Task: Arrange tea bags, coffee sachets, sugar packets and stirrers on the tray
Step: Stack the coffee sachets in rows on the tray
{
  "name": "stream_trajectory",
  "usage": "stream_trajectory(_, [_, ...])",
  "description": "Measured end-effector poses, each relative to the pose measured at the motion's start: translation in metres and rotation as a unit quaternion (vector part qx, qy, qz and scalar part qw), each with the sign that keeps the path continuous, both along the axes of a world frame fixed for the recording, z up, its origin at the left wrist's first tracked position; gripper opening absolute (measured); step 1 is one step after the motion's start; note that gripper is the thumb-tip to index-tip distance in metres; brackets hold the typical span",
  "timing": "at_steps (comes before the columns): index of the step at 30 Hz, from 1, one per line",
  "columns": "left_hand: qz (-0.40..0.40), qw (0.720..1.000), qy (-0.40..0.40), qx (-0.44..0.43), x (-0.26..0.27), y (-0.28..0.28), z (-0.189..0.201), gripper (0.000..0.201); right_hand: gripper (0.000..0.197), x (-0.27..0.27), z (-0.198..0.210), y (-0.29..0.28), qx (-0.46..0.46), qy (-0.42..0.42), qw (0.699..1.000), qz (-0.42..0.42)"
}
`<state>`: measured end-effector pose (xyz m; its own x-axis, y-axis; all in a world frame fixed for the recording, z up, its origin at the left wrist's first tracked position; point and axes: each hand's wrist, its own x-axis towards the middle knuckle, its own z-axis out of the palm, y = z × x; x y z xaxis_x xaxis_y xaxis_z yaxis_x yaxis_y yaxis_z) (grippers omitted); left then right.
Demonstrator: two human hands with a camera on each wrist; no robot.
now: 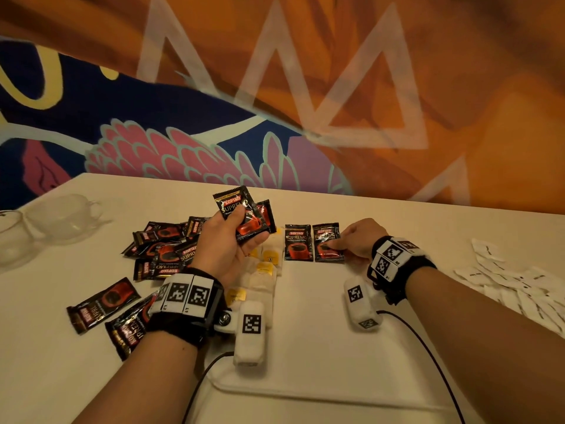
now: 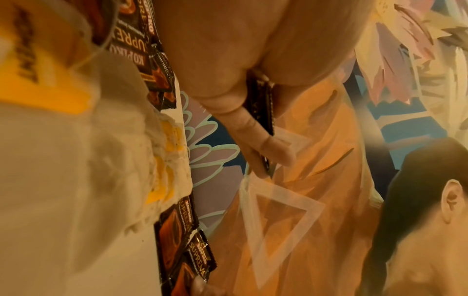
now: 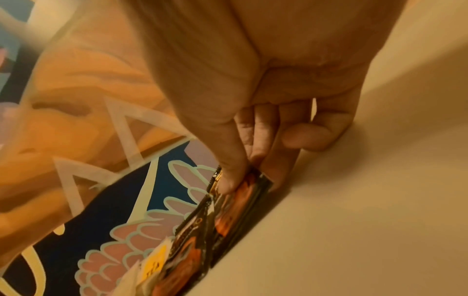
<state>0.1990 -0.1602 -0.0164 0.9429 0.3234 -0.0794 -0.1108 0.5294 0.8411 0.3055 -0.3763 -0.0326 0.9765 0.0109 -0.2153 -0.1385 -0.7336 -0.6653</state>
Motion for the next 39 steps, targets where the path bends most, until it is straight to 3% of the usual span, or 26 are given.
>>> stream_trajectory(4, [-0.003, 1.000, -0.001, -0.005, 0.000, 0.000, 0.000, 0.021, 0.049, -0.002, 0.001, 0.007, -0.043, -0.014, 0.999, -0.004])
stream_trajectory(17, [-0.014, 1.000, 0.002, -0.010, -0.001, 0.001, 0.000, 0.023, 0.058, -0.004, 0.003, 0.010, -0.096, -0.020, 0.995, 0.001])
stream_trajectory(26, [-0.016, 1.000, -0.005, -0.014, -0.001, 0.001, -0.001, 0.018, 0.037, -0.006, 0.003, 0.005, -0.036, -0.015, 0.999, 0.000])
stream_trajectory(30, [-0.024, 1.000, 0.003, 0.012, -0.001, 0.001, -0.002, 0.018, 0.028, -0.009, 0.014, 0.006, 0.013, -0.059, 0.998, -0.010])
stream_trajectory(33, [-0.039, 0.998, 0.022, 0.036, -0.002, -0.001, -0.003, 0.015, 0.029, -0.019, 0.035, 0.021, 0.076, -0.130, 0.987, 0.055])
stream_trajectory(35, [-0.049, 0.997, 0.030, 0.057, -0.003, -0.003, -0.004, 0.016, 0.035, -0.034, 0.051, 0.039, 0.126, -0.135, 0.974, 0.133])
stream_trajectory(37, [-0.064, 0.994, 0.027, 0.081, -0.005, -0.006, -0.004, 0.018, 0.041, -0.046, 0.061, 0.055, 0.120, -0.126, 0.965, 0.198])
stream_trajectory(39, [-0.078, 0.993, 0.020, 0.081, -0.007, -0.009, -0.003, 0.020, 0.030, -0.053, 0.062, 0.066, 0.108, -0.138, 0.958, 0.226])
